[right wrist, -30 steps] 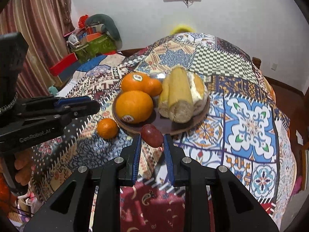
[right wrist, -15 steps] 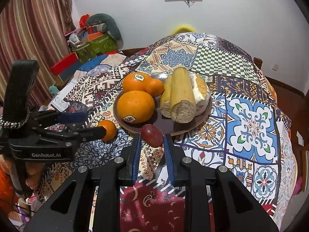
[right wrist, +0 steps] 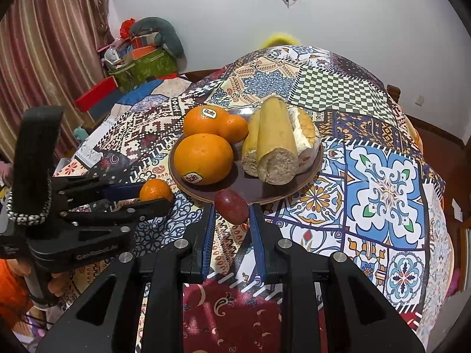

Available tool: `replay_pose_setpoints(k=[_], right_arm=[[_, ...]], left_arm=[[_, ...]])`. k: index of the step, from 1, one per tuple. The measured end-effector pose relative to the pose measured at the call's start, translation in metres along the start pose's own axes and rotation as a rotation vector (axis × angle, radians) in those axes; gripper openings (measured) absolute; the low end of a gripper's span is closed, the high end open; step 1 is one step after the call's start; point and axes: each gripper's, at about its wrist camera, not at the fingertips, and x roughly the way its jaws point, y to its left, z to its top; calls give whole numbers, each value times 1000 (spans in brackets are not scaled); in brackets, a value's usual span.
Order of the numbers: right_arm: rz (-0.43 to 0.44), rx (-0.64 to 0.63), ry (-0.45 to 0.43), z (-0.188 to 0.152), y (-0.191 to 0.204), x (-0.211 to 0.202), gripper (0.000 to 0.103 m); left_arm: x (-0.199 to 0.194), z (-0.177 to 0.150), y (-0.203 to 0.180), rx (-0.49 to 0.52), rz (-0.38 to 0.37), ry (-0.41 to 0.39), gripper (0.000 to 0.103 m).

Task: Organize fruits
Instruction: 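Place the mandarin on the plate with the left tool while the right tool places the date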

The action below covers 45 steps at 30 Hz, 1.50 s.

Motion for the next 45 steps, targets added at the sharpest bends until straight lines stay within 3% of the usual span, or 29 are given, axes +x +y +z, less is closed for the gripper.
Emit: replay_pose_setpoints(k=[7,15,18,22,31,45], right_arm=[[3,0,-12,9,0,3,22],[-15,-45,-48,32,4,4,22],[-37,-53,-49,38,3,8,24],[-10,-45,-55,41,1,8,40],[-76,-87,-123,38,-3,-18,40],[-118,32,-142,24,-52,-45,40]], left_arm=[[-35,31,-6,25,-3,-109,37],[-44,65,-14,28,-33,-162,37],[-39,66,-15,32,-37,-157,37],[-30,65,-14,35,-35,-131,37],[-29,65,-9,29,-32,-131,37],[-1,78,-48,92,-67,-86,37]])
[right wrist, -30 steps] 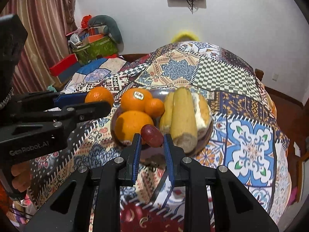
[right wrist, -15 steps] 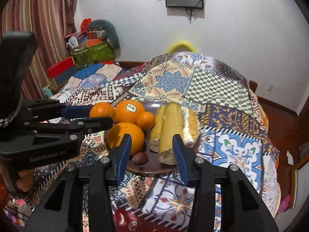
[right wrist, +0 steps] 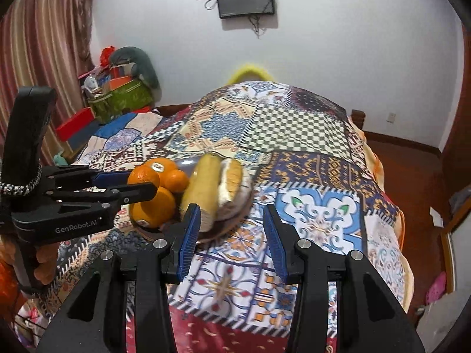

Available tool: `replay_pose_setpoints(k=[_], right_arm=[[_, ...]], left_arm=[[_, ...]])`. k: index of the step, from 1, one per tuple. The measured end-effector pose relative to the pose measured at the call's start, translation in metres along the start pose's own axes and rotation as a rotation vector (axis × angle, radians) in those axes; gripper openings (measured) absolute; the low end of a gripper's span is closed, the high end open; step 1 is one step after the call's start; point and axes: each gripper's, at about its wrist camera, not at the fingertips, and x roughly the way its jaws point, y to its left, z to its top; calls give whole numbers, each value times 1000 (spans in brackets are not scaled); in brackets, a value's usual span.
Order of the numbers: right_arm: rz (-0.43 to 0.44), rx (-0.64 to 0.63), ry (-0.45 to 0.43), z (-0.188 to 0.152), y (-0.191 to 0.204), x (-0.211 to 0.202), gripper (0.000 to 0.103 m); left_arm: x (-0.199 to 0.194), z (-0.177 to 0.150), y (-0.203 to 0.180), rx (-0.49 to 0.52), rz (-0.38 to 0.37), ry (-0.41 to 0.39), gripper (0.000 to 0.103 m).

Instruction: Organize fruits

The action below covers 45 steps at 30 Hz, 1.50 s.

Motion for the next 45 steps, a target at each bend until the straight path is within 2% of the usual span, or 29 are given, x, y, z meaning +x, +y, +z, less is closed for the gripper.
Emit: replay_pose_setpoints(k=[11,12,14,21,30,41,45], right_arm=[[15,27,-10,-4,-13,-3,40],[20,28,-11,-3,-13,-3,40],[23,27,-13,-3,-13,-3,40],[34,25,-28,1,-6,-10,40],[46,1,-97,12,17,-48,40],[70,-50,-271,25,60,-138,40],[85,-64,-341,24,76,-174,40]], left_arm=[[21,2,-4,1,17,33,39],[20,2,-4,4,16,31,39],[16,1,-5,8,17,18,49],[-6,1,-7,15,44,-34,49],[-84,-10,-8,-48,54,-156,49],[-214,-28,-21,-60,138,-399,49],[-253,-37,-26,-68,148,-471,49]])
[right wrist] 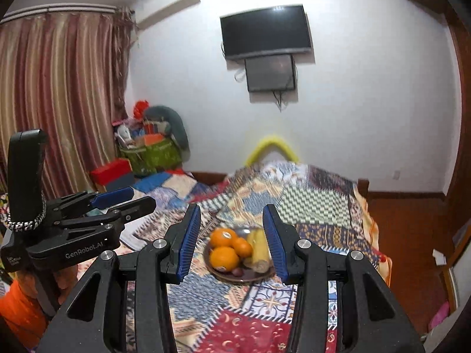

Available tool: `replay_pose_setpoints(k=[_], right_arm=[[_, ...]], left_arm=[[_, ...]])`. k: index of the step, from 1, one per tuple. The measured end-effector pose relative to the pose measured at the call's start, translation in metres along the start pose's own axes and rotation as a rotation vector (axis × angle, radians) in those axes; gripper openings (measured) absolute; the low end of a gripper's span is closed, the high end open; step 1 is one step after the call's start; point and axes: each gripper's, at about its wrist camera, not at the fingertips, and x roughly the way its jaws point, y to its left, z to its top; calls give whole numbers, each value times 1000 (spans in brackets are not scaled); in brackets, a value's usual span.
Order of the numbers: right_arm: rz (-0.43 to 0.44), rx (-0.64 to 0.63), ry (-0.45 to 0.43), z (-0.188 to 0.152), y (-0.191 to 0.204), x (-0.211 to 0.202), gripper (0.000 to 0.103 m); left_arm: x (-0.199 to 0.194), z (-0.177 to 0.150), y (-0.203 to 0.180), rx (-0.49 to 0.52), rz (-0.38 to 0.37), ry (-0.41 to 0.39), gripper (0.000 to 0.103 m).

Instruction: Organize fruits

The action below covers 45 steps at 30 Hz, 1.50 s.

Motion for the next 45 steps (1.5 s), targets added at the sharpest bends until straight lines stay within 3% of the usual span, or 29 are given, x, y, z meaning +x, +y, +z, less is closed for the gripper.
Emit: replay_pose_setpoints(k=[4,6,8,10,13,16,18,24,31,45], right_arm=[[8,-10,-61,8,14,-27,43],[12,-14,-92,10,19,-38,51],[0,-28,-130,12,26,-51,51],[-16,-42,-150,12,31,-55,53],[-15,-43,-172,12,36,-62,65],[-19,-36,-189,11,36,-61,69],[-34,-33,-198,10,36,-59,83],[-53,-16,-222,7,36,-66,103],[-98,-21,-236,6,37,-67,103],[-102,-11,-227,0,36,-72,103]], left_arm=[[-37,7,-1,-4,10,-63,50],[-52,9,-1,-6,21,-88,50],[-65,10,-1,-14,36,-119,68],[-80,9,0,-20,57,-169,72],[-94,8,-3,-6,82,-203,73],[-105,6,-1,-17,84,-221,88],[-109,5,2,-36,78,-227,97],[-115,3,4,-42,95,-233,103],[-116,-1,-3,-11,99,-235,103],[-116,-4,-2,-12,95,-233,103]])
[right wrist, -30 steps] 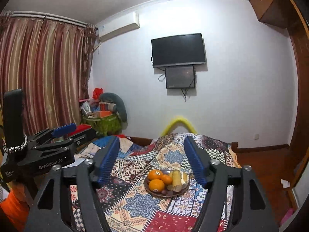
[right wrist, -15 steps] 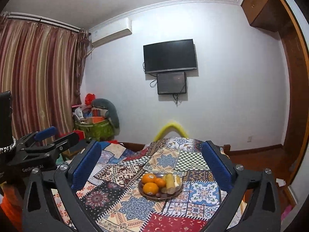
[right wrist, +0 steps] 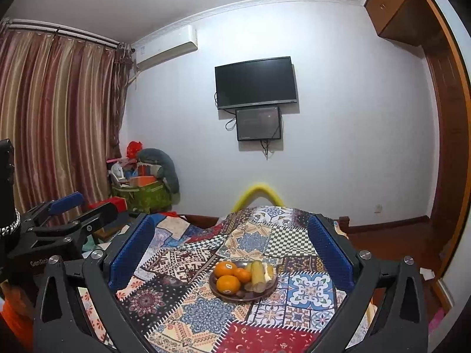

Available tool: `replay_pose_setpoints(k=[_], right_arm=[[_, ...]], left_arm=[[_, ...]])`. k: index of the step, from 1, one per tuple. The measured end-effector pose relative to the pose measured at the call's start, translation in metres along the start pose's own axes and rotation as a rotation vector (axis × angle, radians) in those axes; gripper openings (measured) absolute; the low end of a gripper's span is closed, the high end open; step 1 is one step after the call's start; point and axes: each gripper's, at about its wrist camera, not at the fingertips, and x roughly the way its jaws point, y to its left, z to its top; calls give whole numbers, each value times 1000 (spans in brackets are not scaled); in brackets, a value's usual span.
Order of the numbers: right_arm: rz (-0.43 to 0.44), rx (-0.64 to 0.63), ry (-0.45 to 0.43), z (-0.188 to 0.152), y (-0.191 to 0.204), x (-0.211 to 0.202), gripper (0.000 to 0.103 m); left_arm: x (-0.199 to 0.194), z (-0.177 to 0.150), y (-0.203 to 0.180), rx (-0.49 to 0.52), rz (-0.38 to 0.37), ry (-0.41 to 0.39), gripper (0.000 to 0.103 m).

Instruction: Organize fruits

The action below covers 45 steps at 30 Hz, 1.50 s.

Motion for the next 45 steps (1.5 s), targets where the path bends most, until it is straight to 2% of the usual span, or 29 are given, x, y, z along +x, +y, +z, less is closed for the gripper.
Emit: replay_pose_setpoints(k=[24,45], right_arm=[[-48,-2,-10,0,-2,-4,103],[-38,11,-6,2,-6,-2,103]], left_arm=[[4,-2,-4,13,-13,4,103],[9,-2,-7,18,-29,15,103]])
